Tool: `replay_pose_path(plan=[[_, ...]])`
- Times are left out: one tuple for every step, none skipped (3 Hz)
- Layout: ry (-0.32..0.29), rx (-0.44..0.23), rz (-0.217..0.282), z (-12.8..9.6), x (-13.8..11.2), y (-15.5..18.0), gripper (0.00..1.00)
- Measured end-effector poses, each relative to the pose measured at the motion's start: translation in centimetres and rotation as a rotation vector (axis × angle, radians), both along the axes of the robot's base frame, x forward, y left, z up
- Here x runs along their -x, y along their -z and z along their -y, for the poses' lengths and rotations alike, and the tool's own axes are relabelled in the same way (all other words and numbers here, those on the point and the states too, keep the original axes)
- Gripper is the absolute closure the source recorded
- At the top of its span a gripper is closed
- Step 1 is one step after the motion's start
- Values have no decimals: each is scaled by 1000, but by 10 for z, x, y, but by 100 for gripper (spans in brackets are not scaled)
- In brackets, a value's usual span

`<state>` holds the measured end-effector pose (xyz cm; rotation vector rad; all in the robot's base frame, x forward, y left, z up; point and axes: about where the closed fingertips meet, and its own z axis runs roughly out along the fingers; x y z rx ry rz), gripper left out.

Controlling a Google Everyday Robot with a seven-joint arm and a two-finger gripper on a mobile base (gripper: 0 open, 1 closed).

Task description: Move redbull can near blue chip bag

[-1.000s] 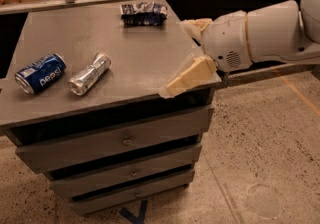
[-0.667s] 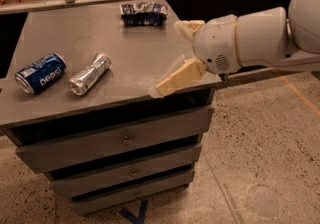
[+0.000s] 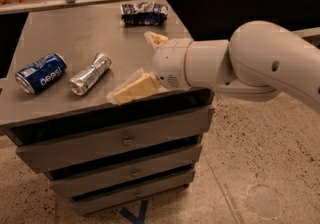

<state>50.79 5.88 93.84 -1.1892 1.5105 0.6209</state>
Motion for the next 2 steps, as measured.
replay_pose_path(plan=[[-15,-19,11,-29,-20,10,0],[-50,-18,26,-56,-42,17,0]])
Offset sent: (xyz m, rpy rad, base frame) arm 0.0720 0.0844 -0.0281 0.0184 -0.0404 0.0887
